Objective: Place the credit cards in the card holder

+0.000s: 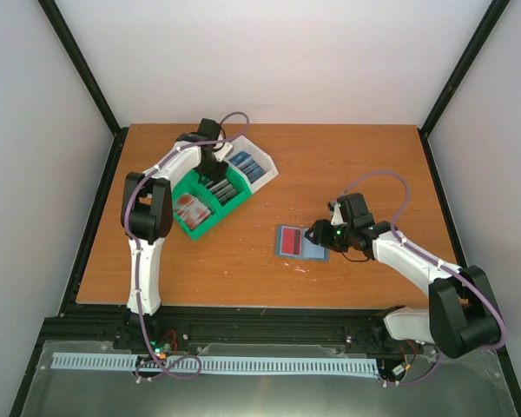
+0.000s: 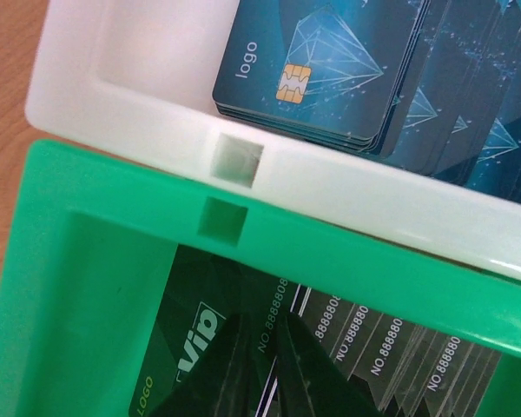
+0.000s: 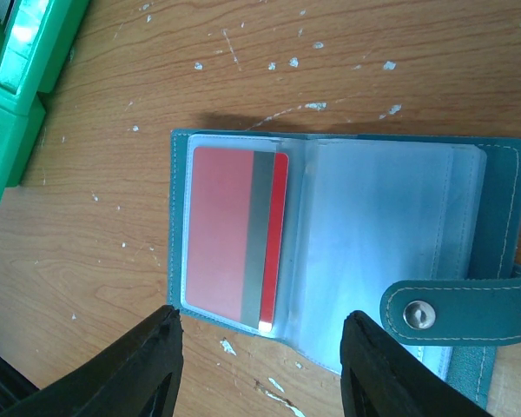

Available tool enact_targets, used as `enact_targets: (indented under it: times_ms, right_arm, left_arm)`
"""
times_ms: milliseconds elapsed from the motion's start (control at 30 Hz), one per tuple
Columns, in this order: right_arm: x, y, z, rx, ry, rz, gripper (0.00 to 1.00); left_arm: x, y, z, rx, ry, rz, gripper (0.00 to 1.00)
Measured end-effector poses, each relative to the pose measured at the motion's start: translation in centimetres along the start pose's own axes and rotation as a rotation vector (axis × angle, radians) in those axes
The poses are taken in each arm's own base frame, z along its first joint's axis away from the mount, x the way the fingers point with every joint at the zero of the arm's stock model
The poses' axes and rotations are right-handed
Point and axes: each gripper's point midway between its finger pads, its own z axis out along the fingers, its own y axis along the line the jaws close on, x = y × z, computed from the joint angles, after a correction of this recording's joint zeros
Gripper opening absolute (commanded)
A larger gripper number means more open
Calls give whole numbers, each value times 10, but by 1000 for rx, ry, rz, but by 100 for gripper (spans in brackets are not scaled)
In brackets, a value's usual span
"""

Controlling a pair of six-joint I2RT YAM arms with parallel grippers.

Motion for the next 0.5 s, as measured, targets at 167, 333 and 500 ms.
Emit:
enact_targets:
  times_ms: [167, 333, 500]
  right_arm:
    - [0, 0, 0, 0, 0, 0, 50]
    - [0, 0, 0, -1, -1, 0, 50]
    - [-1, 1, 0, -4, -5, -3, 50]
  left_arm:
    - [-1, 5, 1, -28, -9, -1, 9]
    - [-2, 7, 1, -42, -13, -1, 6]
    - [-3, 11, -1, -62, -21, -2, 4]
